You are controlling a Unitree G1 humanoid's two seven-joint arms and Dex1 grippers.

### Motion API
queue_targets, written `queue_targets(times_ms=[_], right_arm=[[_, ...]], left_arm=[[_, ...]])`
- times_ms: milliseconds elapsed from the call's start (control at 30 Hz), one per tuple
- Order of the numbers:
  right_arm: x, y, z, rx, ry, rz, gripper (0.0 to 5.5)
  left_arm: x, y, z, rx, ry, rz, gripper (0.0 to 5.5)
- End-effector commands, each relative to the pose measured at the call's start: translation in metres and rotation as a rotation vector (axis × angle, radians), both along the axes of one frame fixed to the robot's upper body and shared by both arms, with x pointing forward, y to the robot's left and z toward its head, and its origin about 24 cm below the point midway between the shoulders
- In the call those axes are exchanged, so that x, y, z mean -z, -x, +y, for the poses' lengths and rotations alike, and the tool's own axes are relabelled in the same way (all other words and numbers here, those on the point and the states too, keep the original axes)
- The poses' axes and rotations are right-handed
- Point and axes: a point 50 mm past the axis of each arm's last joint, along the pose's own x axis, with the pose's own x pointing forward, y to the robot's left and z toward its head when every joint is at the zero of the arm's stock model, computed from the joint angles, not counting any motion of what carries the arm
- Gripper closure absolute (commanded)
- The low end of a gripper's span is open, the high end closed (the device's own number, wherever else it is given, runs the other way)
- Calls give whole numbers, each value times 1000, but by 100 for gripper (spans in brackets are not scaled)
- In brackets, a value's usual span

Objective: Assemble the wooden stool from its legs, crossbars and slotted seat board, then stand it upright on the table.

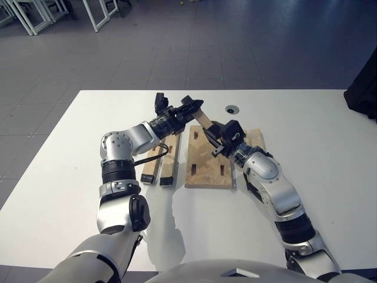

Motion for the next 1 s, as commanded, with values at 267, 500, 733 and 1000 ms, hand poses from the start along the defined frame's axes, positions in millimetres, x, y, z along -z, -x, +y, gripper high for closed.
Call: queue_targets(times_ms=[267,500,733,1000], right_arm=[[0,-2,-1,6,13,4,423],[-3,4,0,-52,-61,57,352],[-1,10,-17,29,-46,73,225],[20,49,-3,168,-99,197,189]], left_arm=[[-20,0,-7,65,102,9,493],[-13,3,-9,46,13,17,507],[-21,-5,44,-294,-171,-20,507],[-73,27,96,-583,-689,-366,507]])
